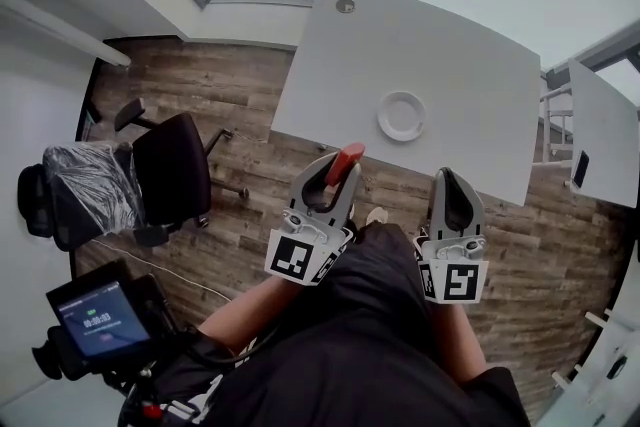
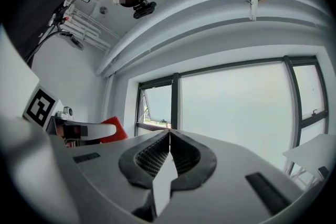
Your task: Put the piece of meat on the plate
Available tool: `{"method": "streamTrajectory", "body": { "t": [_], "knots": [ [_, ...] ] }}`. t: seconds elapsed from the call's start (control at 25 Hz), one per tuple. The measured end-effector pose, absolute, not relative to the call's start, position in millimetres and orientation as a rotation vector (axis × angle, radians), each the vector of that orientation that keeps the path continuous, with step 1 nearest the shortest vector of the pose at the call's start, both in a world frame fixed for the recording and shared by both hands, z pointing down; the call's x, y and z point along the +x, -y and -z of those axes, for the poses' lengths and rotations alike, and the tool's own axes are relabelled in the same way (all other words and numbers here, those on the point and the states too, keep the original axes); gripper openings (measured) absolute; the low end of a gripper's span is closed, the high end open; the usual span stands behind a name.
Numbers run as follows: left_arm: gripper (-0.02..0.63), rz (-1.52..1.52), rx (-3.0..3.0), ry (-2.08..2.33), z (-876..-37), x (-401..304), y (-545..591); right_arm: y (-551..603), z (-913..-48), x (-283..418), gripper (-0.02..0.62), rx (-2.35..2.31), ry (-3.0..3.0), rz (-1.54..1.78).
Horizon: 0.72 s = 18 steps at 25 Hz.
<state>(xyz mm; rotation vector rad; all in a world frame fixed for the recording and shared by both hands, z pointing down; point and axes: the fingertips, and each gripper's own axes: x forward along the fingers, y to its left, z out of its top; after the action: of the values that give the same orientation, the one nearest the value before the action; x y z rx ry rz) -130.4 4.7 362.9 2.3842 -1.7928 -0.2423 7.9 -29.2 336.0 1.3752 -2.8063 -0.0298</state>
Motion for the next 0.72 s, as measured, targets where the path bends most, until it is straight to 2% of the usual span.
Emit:
{"method": "streamTrajectory", "body": {
  "t": [0.4,0.72],
  "knots": [
    [0.094,0.149,2.353,1.763,-389,-106,33,69,-334,-5,0.006,1.247,2.911,0.004],
    [0.094,0.083,2.378,1.730,-401,-96,59,79,-320,12,0.006,1.333,2.892,0.040]
  ]
}}
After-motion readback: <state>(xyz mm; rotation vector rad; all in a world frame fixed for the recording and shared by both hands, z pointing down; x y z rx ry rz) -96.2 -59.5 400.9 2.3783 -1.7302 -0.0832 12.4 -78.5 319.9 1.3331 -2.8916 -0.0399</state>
